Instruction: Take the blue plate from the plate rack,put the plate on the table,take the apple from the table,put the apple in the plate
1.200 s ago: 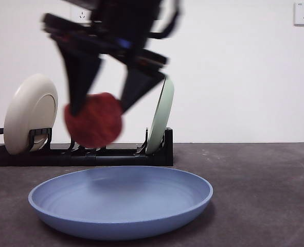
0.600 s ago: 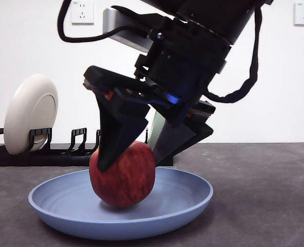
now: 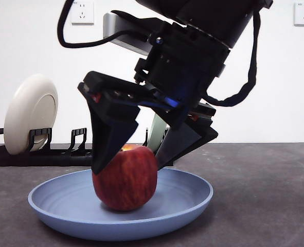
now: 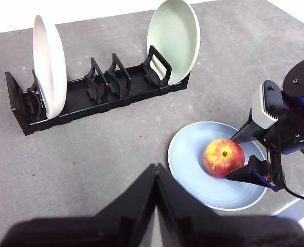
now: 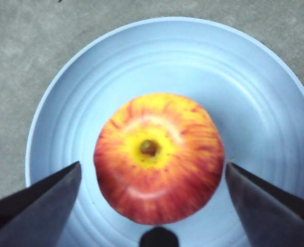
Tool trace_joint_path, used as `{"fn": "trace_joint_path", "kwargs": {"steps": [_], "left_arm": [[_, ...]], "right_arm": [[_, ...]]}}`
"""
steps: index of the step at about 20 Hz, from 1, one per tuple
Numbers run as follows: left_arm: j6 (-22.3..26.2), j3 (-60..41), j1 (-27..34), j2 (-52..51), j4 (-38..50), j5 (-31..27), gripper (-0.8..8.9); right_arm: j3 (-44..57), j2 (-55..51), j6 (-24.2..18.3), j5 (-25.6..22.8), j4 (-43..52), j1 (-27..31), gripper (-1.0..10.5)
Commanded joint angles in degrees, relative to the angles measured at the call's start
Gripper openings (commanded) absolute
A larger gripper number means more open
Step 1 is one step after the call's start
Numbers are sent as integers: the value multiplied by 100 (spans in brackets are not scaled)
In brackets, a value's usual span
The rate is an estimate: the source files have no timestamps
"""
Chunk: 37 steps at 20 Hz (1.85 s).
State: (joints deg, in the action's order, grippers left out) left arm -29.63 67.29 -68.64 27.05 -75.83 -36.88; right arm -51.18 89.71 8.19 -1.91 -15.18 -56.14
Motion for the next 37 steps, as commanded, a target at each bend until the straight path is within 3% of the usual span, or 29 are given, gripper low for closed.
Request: {"fn": "trace_joint_path", "kwargs": {"steps": [1, 5, 9, 12, 17, 25, 34, 37], "left_arm": [[-42, -15, 20, -4, 17, -22, -5], [-39, -13, 20, -4, 17, -22, -5], [-37, -13, 20, -4, 17, -20, -4], [-37, -13, 20, -4, 17, -24, -4], [-39, -13, 20, -2, 20, -22, -4], [-39, -2, -153, 2, 20, -142, -4], [-39, -2, -341, 96, 20, -26, -4], [-39, -2, 22, 166, 20, -20, -4]], "right_arm": [[31, 42, 24, -2, 37, -7, 481], [-219, -310, 72, 111, -321, -24, 480], [-826, -1285, 61, 251, -1672, -133, 472], [-1204, -2243, 90, 74, -2564, -166, 445], [-1617, -3252, 87, -581, -3574, -166, -28], [-1906, -3954, 236, -1447, -4811, -164, 1], [-1912, -3934, 234, -1725, -5880, -155, 1], [-1912, -3934, 234, -1810, -6035, -157, 1]]}}
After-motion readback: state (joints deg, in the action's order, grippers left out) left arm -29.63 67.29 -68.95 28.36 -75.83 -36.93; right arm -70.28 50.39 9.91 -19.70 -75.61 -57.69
